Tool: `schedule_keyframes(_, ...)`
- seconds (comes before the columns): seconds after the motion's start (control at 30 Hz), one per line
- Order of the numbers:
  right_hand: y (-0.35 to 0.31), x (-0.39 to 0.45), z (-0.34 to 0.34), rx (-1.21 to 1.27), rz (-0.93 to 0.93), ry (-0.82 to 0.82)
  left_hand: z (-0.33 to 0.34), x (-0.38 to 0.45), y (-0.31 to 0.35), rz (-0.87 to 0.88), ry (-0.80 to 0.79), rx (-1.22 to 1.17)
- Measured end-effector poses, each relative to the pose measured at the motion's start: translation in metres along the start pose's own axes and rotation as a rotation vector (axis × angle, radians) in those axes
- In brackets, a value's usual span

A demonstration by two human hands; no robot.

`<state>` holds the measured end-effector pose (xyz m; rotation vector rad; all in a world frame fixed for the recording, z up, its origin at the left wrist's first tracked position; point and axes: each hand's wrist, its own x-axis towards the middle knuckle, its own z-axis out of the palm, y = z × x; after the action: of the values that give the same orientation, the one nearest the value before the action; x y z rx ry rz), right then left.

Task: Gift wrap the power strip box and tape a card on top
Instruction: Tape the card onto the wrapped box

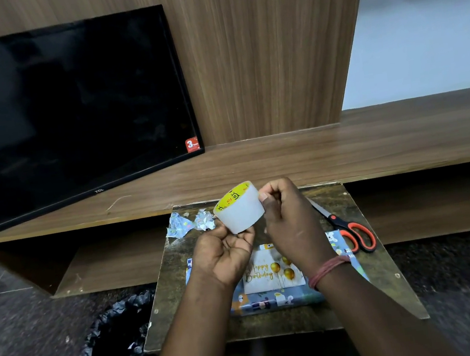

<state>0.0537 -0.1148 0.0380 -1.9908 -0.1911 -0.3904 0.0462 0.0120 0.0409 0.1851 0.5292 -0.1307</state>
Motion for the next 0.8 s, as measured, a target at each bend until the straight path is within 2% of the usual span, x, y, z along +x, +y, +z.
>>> schedule_keyframes(0.2, -0.008, -0.002, 0.004, -0.052, -0.195, 0.092, -0.006, 0.006, 0.003, -0.042, -0.032, -0.086)
schedule_keyframes(0.33, -0.010, -0.002, 0.004, -0.091, -0.244, 0.092, -0.009, 0.008, 0.003, -0.032, -0.053, -0.105)
schedule_keyframes(0.5, -0.008, -0.001, -0.001, -0.259, -0.333, 0.038, -0.008, 0.010, 0.003, -0.047, -0.093, -0.018)
schedule_keyframes(0.57, -0.007, 0.001, -0.006, -0.234, -0.303, 0.007, -0.004, 0.008, 0.003, -0.059, -0.071, 0.117)
schedule_keyframes(0.63, -0.007, 0.005, -0.014, -0.230, -0.303, -0.014, 0.001, 0.003, 0.003, 0.015, -0.010, 0.379)
schedule_keyframes(0.73, -0.008, 0.010, -0.026, -0.335, -0.348, -0.117, 0.007, -0.002, 0.014, 0.519, 0.074, 0.901)
schedule_keyframes(0.77, -0.009, 0.010, -0.028, -0.373, -0.361, -0.154, 0.009, -0.006, 0.019, 0.638, 0.047, 1.043)
schedule_keyframes(0.8, -0.008, 0.009, -0.028, -0.392, -0.373, -0.174, 0.012, -0.013, 0.021, 0.667, -0.032, 1.173)
